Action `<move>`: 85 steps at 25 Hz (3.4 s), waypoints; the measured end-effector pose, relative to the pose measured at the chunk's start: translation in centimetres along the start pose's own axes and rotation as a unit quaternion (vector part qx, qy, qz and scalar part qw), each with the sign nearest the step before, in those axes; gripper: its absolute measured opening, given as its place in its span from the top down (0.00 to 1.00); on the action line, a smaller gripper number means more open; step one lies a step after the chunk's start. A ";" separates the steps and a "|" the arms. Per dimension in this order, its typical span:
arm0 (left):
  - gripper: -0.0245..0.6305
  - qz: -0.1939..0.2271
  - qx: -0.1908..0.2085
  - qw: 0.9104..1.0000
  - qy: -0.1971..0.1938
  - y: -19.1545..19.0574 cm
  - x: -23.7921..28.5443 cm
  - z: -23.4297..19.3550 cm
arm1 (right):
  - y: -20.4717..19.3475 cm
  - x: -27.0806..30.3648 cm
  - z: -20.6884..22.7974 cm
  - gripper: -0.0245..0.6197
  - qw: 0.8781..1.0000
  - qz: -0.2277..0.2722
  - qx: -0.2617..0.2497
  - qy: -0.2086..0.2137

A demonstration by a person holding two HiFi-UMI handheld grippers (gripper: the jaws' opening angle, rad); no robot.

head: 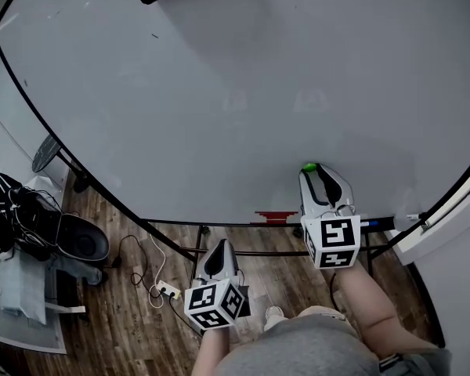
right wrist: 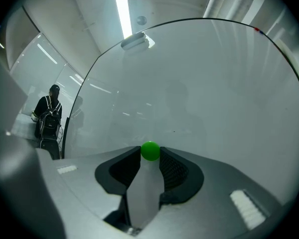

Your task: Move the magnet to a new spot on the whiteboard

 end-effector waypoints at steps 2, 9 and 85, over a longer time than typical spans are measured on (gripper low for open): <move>0.96 -0.001 0.001 1.000 -0.006 0.1 0.4 0.0 | 0.0 0.1 0.0 0.77 1.000 0.000 -0.004 -0.004; 0.96 -0.004 0.005 1.000 -0.018 0.3 1.3 -0.2 | 0.1 0.1 0.0 0.77 1.000 0.006 -0.012 -0.021; 0.96 -0.015 0.001 1.000 -0.020 -5.2 -22.5 10.4 | 0.1 -31.1 -6.7 0.96 0.991 -0.054 0.092 0.077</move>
Point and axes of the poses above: the fingertips, and each gripper's own axes: x forward along the fingers, z to its right, y out of its top, the point moved 4 cm from there along -x, backward along the fingers, and after that the axes turned 12 degrees about z, right-handed, at the moved point
